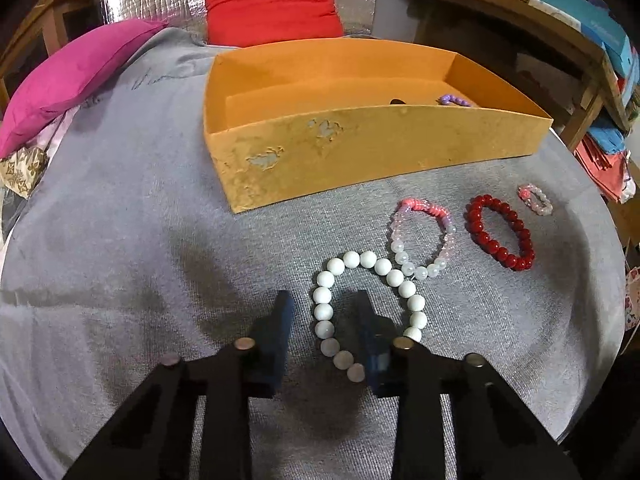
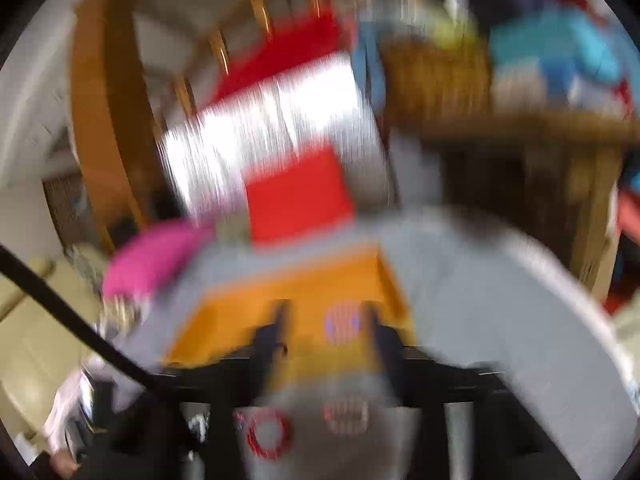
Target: Organize jewelry
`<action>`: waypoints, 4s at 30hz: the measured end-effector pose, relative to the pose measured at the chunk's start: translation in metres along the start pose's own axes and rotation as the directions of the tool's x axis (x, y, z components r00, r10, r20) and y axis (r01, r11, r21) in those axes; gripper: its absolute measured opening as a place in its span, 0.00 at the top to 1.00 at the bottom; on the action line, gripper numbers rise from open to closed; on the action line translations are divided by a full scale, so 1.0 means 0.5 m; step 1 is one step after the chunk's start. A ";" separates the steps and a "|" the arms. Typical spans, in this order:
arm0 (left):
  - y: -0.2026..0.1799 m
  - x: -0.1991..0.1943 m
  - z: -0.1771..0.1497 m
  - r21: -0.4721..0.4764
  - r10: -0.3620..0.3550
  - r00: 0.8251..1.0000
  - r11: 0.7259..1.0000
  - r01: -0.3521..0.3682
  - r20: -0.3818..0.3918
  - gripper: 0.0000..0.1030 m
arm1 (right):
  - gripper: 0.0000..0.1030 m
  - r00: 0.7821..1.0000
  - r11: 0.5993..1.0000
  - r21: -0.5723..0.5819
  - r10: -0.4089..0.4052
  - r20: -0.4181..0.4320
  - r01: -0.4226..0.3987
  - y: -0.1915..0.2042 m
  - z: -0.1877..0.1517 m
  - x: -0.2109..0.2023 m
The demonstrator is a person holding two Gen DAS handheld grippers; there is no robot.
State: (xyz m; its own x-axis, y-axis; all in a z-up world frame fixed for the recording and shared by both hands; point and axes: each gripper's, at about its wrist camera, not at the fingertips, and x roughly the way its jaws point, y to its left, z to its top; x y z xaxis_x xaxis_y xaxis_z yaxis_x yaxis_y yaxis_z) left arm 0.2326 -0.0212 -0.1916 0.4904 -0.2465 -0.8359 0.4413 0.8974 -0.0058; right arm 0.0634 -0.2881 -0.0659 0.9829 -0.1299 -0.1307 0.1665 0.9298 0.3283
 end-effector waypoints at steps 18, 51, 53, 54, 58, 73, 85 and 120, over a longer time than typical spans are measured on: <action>0.015 -0.009 -0.007 -0.026 -0.051 0.999 0.998 0.051 0.004 0.70 | 0.45 0.805 0.993 -0.099 -0.113 -0.583 0.068 -0.028 -0.086 0.216; 0.041 -0.035 0.013 -0.030 -0.083 0.992 0.996 0.086 0.092 0.91 | 0.92 0.748 0.983 -0.168 -0.166 -0.642 0.074 -0.036 -0.203 0.276; 0.051 -0.028 0.014 -0.053 -0.088 0.993 0.994 0.092 0.076 0.91 | 0.92 0.732 0.985 -0.146 -0.163 -0.662 0.088 -0.046 -0.205 0.280; 0.054 -0.027 0.014 -0.057 -0.088 0.993 0.994 0.092 0.073 0.91 | 0.92 0.729 0.987 -0.135 -0.157 -0.666 0.089 -0.051 -0.205 0.283; 0.052 -0.029 0.011 -0.054 -0.083 0.993 0.995 0.088 0.082 0.91 | 0.92 0.737 0.993 -0.088 -0.117 -0.666 0.078 -0.070 -0.194 0.273; 0.056 0.004 0.011 -0.100 -0.039 0.999 0.994 0.038 -0.004 0.84 | 0.90 0.639 0.997 -0.056 -0.080 -0.765 0.058 -0.082 -0.236 0.316; 0.042 0.003 0.001 -0.050 -0.034 0.999 0.998 0.034 0.001 0.75 | 0.80 0.650 0.966 -0.257 -0.200 -0.733 0.008 -0.026 -0.257 0.305; 0.030 -0.063 0.026 -0.045 -0.116 0.980 0.991 0.124 0.159 0.91 | 0.87 0.632 0.981 -0.192 -0.144 -0.761 -0.008 -0.033 -0.247 0.305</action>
State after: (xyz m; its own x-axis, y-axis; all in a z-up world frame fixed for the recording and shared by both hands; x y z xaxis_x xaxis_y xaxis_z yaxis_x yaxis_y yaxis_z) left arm 0.2334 -0.0048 -0.1583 0.5494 -0.4039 -0.7315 0.4645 0.8753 -0.1344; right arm 0.2009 -0.2808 -0.2070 0.5375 0.0466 -0.8420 0.1400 0.9797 0.1436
